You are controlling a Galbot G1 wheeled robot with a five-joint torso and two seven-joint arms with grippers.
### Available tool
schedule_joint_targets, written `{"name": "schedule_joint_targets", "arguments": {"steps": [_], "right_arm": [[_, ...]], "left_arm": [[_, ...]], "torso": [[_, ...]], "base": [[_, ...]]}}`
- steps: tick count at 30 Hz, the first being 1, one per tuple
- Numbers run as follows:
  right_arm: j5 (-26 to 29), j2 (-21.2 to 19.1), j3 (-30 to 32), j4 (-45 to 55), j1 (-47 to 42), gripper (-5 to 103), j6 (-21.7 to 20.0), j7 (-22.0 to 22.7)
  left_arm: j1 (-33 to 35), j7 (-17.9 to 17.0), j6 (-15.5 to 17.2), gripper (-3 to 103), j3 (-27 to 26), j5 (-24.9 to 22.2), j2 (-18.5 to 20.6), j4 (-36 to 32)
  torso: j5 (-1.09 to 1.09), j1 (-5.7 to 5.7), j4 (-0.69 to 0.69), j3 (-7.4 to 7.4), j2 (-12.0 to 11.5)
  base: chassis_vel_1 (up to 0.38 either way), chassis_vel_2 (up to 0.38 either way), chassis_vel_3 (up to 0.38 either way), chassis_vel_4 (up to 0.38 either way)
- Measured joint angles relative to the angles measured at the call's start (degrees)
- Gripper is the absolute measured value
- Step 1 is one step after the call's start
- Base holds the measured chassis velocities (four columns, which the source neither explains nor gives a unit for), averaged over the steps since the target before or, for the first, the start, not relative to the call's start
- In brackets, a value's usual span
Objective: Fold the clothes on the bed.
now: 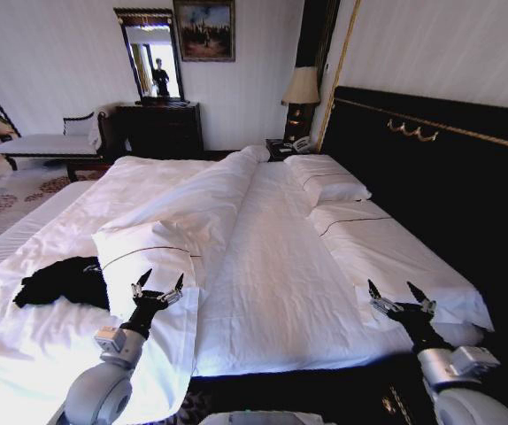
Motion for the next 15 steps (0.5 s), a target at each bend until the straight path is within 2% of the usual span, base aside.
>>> {"name": "schedule_joint_targets", "arguments": {"steps": [15], "right_arm": [[0.73,0.14,-0.15,0.14,-0.16,100,-0.69,0.04]], "left_arm": [[0.83,-0.01,-0.04,100,-0.26,0.2,-0.47,-0.6]], "torso": [[-0.01,-0.01,0.01,0.0,0.0]], "base": [[0.058,0.06,-0.061,-0.062]]}}
